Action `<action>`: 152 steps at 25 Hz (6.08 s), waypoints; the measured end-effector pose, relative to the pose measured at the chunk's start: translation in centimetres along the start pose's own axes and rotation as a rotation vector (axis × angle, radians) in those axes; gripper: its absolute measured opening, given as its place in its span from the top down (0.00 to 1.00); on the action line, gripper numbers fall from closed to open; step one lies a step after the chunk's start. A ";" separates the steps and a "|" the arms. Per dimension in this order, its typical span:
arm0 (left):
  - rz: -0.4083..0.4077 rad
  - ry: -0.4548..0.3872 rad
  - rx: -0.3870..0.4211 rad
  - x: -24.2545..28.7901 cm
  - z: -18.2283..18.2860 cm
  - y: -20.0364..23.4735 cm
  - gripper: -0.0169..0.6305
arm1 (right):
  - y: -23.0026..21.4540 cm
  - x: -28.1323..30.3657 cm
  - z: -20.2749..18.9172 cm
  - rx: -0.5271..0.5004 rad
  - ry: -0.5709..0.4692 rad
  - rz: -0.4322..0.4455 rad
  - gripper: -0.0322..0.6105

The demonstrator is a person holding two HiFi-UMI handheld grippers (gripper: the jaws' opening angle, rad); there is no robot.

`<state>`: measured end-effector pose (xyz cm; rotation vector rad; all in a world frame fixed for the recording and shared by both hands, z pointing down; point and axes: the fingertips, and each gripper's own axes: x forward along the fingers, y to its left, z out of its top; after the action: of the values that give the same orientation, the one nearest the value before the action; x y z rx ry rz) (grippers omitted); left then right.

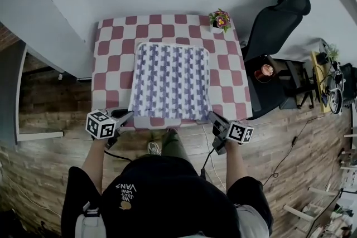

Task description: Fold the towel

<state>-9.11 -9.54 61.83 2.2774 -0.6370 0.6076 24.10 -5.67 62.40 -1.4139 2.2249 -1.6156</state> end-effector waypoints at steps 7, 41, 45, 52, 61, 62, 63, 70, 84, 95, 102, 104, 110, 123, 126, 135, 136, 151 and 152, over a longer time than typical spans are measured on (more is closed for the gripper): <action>-0.149 0.091 -0.087 -4.6 -1.5 -4.4 0.92 | 4.5 -3.8 -1.3 0.102 0.126 0.091 0.91; -0.243 0.014 -0.698 6.4 13.3 12.2 0.92 | -2.0 13.5 15.1 0.456 0.149 0.090 0.91; -0.146 0.059 -0.647 6.7 11.8 14.1 0.92 | -3.0 14.3 14.4 0.434 0.220 0.037 0.90; -0.026 0.148 -0.406 7.4 11.9 14.1 0.91 | -3.9 14.4 14.3 0.311 0.270 0.036 0.73; -0.266 0.049 -0.595 6.2 14.2 11.5 0.59 | -4.4 10.1 17.2 0.308 0.065 0.006 0.68; -0.269 0.075 -0.591 5.8 13.8 11.5 0.59 | -3.7 9.9 17.0 0.289 0.053 0.024 0.68; -0.256 0.114 -0.569 5.5 13.3 11.6 0.59 | -2.9 9.8 16.6 0.263 0.044 0.030 0.67; -0.041 0.042 -0.376 2.5 13.7 13.0 0.58 | 0.2 8.9 11.8 0.076 0.009 -0.003 0.55; 0.332 -0.138 0.115 1.7 8.3 5.5 0.55 | -1.8 6.9 4.0 0.171 -0.057 -0.195 0.52; 0.477 0.029 0.045 3.7 3.1 9.7 0.55 | -3.0 7.9 4.1 0.203 -0.070 -0.284 0.53; 0.490 0.005 -0.013 4.2 2.8 10.0 0.55 | -2.8 9.6 3.3 0.242 -0.049 -0.250 0.76; 0.492 -0.016 -0.043 4.0 2.8 9.9 0.55 | -2.9 9.6 3.4 0.235 -0.069 -0.260 0.80; 0.490 -0.045 -0.077 3.4 2.8 9.8 0.55 | -1.8 8.9 4.1 0.140 -0.138 -0.295 0.87; 0.480 -0.221 -0.107 -2.5 3.7 8.4 0.54 | 12.0 12.6 6.7 -0.649 -0.083 -0.341 0.88; 0.496 -0.255 -0.123 -4.4 2.8 8.0 0.54 | 15.7 15.2 5.0 -0.788 -0.030 -0.302 0.88; 0.530 -0.279 -0.184 -8.3 -1.7 6.6 0.54 | 21.6 23.6 -5.0 -1.140 0.286 -0.218 0.87; 0.534 -0.281 -0.189 -8.6 -2.1 6.5 0.54 | 21.5 24.3 -6.4 -1.176 0.341 -0.216 0.86; 0.559 -0.337 -0.161 -11.7 -3.0 4.8 0.54 | 23.1 24.3 -12.5 -1.249 0.369 -0.065 0.48; 0.554 -0.343 -0.149 -11.7 -2.7 4.4 0.54 | 23.7 23.7 -11.7 -1.225 0.317 -0.059 0.48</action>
<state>-21.36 -7.34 58.96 2.0756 -1.4577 0.3977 -10.64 -12.46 59.80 -1.3561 3.6250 -0.3236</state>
